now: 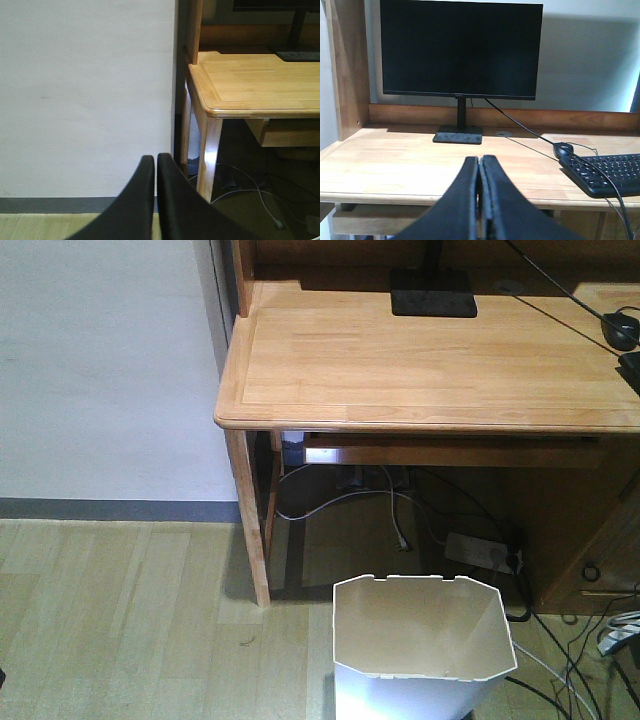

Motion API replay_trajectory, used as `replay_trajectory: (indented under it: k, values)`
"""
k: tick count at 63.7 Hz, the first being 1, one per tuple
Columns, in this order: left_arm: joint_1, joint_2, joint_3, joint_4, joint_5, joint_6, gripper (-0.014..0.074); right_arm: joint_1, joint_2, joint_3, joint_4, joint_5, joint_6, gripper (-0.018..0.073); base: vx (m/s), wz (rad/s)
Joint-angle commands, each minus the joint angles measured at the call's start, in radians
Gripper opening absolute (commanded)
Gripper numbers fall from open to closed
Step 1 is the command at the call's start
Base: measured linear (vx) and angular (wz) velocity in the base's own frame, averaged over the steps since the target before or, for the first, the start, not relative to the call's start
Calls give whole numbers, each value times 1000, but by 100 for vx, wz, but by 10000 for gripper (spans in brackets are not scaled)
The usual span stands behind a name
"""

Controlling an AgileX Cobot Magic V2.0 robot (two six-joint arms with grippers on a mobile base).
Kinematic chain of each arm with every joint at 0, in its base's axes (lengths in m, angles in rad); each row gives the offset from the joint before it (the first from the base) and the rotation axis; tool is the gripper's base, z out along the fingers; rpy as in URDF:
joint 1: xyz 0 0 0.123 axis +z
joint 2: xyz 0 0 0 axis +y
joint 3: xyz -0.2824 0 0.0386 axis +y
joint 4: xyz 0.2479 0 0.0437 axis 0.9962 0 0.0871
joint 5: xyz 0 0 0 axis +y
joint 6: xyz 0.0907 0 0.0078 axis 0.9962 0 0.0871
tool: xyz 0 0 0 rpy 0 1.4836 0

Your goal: Move trash bin to bedside with robot

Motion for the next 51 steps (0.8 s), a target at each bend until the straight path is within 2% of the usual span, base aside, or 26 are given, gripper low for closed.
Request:
replay_trajectory:
  k: [1, 51]
  values:
    - [-6, -14, 19, -2, -69, -4, -6, -3, -11, 7, -13, -75, -3, -10, 0, 0]
    - [-6, -14, 19, -2, -69, -4, -6, -3, -11, 7, -13, -75, -3, -10, 0, 0]
